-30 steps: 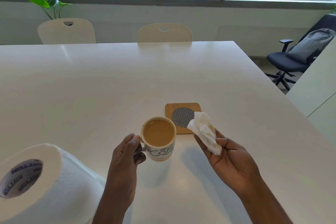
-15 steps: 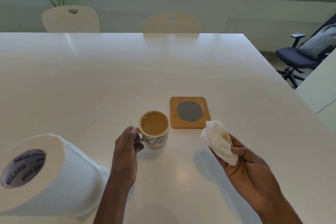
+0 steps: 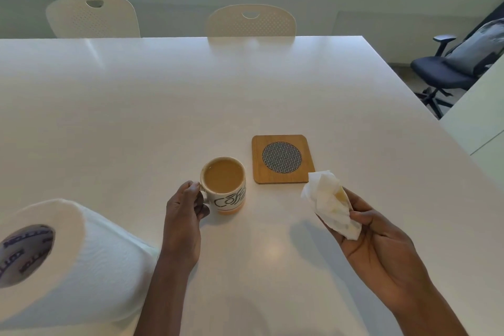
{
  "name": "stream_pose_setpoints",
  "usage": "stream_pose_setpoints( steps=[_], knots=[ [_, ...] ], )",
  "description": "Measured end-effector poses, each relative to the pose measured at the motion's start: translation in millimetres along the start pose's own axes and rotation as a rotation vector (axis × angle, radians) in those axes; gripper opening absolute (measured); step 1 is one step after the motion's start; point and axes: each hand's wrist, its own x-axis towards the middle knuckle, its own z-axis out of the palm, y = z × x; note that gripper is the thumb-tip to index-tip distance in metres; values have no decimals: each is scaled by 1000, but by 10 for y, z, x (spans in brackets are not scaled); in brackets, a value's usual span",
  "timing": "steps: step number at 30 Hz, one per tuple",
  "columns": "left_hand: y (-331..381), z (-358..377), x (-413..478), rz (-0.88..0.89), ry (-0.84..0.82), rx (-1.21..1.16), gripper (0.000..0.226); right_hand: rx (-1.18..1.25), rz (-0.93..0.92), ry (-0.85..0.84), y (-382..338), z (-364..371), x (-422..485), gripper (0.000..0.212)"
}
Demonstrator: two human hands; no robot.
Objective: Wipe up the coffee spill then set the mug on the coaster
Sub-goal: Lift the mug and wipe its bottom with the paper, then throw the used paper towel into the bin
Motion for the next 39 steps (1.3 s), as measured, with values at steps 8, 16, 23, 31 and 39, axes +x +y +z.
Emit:
stream_pose_setpoints(
  steps=[8, 16, 23, 31, 39],
  knots=[
    [4, 7, -65, 76, 32, 93, 34, -160, -11, 92, 181, 143, -141, 42],
    [-71, 80, -220, 400, 295, 584, 28, -432, -135, 237, 414, 205, -443, 35],
    [-12, 405, -743, 795, 442, 808, 29, -706, -357, 376, 379, 100, -800, 35],
    [-152, 1384, -1472, 964, 79, 832, 40, -706, -465, 563, 68, -269, -1319, 16],
    [-524, 2822, -2274, 895, -422, 745, 47, -810, -668, 780, -601, -1026, -2093, 9]
  ],
)
